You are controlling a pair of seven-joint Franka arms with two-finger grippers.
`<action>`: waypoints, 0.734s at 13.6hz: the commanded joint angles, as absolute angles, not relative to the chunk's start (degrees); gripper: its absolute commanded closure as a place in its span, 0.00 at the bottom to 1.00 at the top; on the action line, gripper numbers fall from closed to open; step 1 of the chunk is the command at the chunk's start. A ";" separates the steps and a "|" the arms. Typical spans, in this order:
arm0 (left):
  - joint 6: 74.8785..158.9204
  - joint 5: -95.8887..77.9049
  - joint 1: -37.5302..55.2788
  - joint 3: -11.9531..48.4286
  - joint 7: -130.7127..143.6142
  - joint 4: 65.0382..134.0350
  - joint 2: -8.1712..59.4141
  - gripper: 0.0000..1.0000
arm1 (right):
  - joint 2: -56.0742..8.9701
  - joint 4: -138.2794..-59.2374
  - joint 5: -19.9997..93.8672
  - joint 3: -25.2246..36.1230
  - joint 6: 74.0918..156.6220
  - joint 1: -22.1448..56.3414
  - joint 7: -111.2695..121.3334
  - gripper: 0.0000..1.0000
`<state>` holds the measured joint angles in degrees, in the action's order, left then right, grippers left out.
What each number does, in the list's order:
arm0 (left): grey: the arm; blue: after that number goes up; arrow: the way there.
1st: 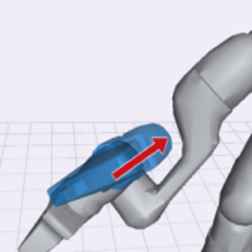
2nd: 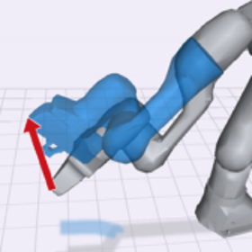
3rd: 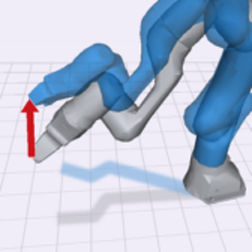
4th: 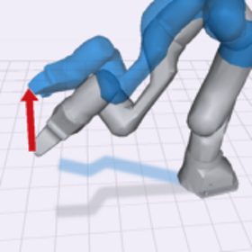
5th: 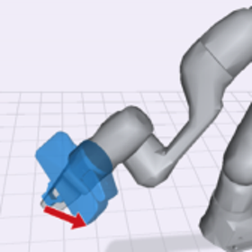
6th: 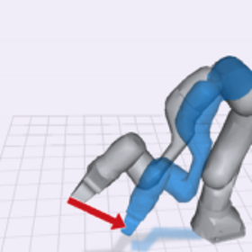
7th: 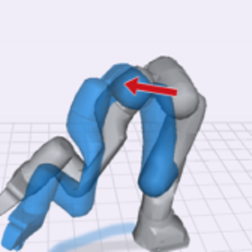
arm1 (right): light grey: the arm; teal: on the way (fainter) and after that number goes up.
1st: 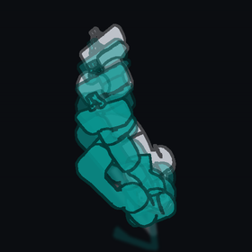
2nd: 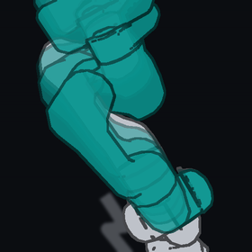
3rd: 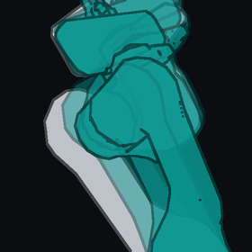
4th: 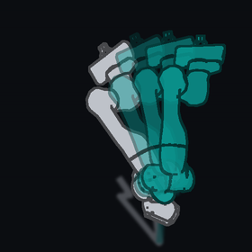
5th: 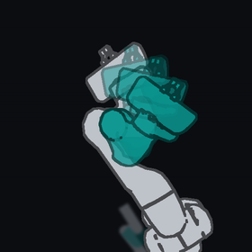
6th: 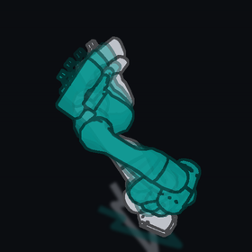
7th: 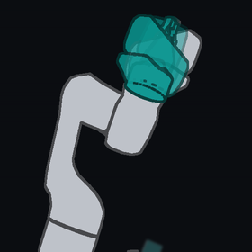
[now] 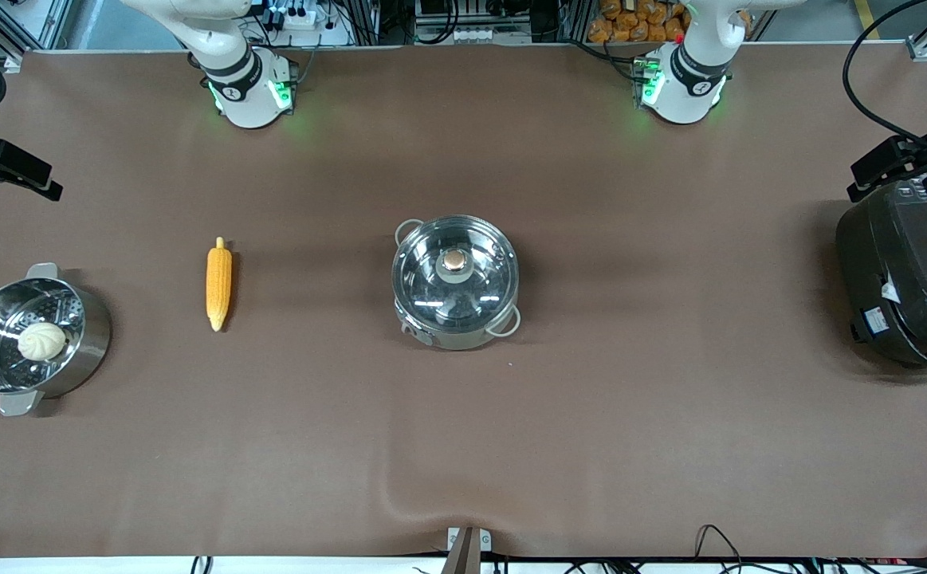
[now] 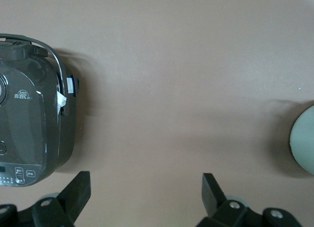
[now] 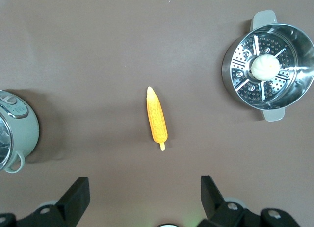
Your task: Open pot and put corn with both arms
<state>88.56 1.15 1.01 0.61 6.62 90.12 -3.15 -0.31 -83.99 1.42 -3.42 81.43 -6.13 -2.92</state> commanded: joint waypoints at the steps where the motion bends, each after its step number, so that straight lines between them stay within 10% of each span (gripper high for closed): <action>1: 87.28 1.32 1.23 0.62 7.56 88.50 -1.85 0.00 | -0.35 -82.97 2.02 -3.43 81.47 -6.06 -3.69 0.00; 10: 90.96 -7.38 9.47 4.56 27.72 87.63 5.08 0.00 | -0.44 -82.97 1.76 -3.08 81.56 -6.24 -3.60 0.00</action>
